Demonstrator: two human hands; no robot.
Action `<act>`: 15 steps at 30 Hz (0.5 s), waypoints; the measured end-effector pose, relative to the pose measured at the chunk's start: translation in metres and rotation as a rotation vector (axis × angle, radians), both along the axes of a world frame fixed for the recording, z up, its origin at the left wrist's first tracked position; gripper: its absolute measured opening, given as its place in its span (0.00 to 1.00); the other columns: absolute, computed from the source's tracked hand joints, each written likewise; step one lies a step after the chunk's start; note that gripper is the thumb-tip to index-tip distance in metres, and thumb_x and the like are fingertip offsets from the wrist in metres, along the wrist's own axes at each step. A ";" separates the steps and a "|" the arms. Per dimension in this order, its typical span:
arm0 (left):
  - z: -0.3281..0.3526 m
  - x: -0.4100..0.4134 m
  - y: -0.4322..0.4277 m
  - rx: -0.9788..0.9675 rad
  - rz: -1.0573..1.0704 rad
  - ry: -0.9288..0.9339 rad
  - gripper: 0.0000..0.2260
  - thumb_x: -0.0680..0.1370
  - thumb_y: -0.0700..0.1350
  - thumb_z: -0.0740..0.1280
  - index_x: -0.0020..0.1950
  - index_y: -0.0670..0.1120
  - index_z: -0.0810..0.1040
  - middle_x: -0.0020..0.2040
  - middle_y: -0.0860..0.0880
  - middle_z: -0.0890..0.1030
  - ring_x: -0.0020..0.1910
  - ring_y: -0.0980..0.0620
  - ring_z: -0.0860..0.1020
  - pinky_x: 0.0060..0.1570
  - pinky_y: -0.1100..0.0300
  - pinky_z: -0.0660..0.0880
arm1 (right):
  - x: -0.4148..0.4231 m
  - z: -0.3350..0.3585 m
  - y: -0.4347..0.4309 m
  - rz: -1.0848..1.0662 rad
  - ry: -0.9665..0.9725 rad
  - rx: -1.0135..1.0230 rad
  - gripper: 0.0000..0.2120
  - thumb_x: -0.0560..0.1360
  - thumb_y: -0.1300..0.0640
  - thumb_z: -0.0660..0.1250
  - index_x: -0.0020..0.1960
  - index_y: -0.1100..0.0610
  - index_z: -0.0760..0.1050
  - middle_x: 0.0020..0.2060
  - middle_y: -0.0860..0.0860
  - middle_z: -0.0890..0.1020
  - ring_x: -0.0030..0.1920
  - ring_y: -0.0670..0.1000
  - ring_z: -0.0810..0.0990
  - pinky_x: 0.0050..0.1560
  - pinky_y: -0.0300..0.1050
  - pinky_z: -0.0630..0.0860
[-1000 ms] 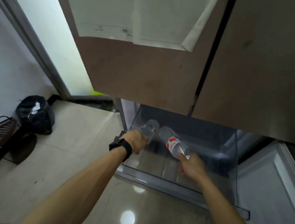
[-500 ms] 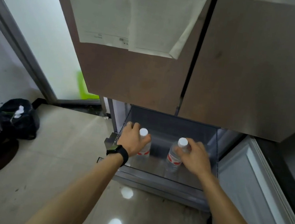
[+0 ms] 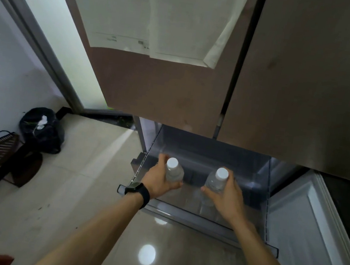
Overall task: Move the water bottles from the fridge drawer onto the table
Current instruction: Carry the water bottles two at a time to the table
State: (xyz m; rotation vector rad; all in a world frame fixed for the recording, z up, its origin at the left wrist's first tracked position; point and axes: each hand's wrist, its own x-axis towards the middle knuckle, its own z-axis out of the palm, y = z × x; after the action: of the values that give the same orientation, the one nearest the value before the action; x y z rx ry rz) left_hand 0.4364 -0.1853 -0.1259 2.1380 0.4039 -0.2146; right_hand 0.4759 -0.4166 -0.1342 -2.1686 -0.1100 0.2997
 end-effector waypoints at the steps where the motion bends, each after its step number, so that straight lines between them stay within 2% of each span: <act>1: 0.001 0.002 0.001 0.014 -0.005 0.002 0.36 0.70 0.50 0.80 0.69 0.54 0.60 0.65 0.48 0.76 0.62 0.47 0.77 0.61 0.52 0.76 | 0.002 0.002 0.001 -0.007 0.014 0.003 0.37 0.67 0.51 0.81 0.69 0.50 0.65 0.63 0.50 0.75 0.61 0.53 0.76 0.58 0.48 0.75; 4: 0.017 0.000 0.008 0.011 0.022 -0.043 0.35 0.71 0.50 0.80 0.70 0.53 0.63 0.63 0.50 0.77 0.62 0.46 0.77 0.59 0.54 0.76 | 0.002 0.017 0.004 -0.008 0.004 0.026 0.33 0.67 0.51 0.81 0.66 0.48 0.67 0.59 0.49 0.78 0.59 0.52 0.79 0.54 0.44 0.77; 7: 0.051 -0.015 0.032 -0.046 0.095 -0.130 0.32 0.71 0.51 0.80 0.68 0.53 0.65 0.60 0.54 0.76 0.60 0.50 0.77 0.53 0.60 0.72 | -0.004 0.051 0.013 0.005 -0.064 0.089 0.30 0.67 0.54 0.81 0.63 0.45 0.68 0.55 0.47 0.78 0.54 0.49 0.78 0.44 0.34 0.71; 10: 0.095 -0.048 0.069 -0.104 0.198 -0.249 0.30 0.68 0.53 0.81 0.64 0.54 0.69 0.59 0.57 0.78 0.58 0.54 0.78 0.54 0.60 0.75 | -0.013 0.102 0.040 0.047 -0.137 0.149 0.31 0.66 0.54 0.81 0.63 0.43 0.70 0.54 0.45 0.79 0.52 0.47 0.78 0.46 0.39 0.72; 12: 0.117 -0.080 0.097 -0.072 0.273 -0.321 0.30 0.66 0.57 0.82 0.62 0.56 0.71 0.57 0.58 0.80 0.56 0.58 0.79 0.54 0.59 0.78 | -0.019 0.133 0.071 0.138 -0.161 0.175 0.30 0.65 0.53 0.81 0.61 0.42 0.71 0.52 0.43 0.80 0.50 0.44 0.78 0.48 0.42 0.74; 15: 0.140 -0.139 0.143 0.000 0.385 -0.364 0.31 0.63 0.59 0.81 0.60 0.57 0.73 0.54 0.58 0.81 0.54 0.58 0.80 0.54 0.57 0.78 | -0.037 0.167 0.134 0.316 -0.180 0.207 0.30 0.64 0.53 0.82 0.60 0.43 0.72 0.51 0.40 0.79 0.49 0.40 0.78 0.49 0.43 0.77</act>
State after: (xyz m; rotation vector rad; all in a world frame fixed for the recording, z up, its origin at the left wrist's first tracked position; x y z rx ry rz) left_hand 0.2971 -0.0422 0.0136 1.9985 0.5852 0.3883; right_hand 0.4388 -0.2827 0.0330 -1.9643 -0.5652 0.2588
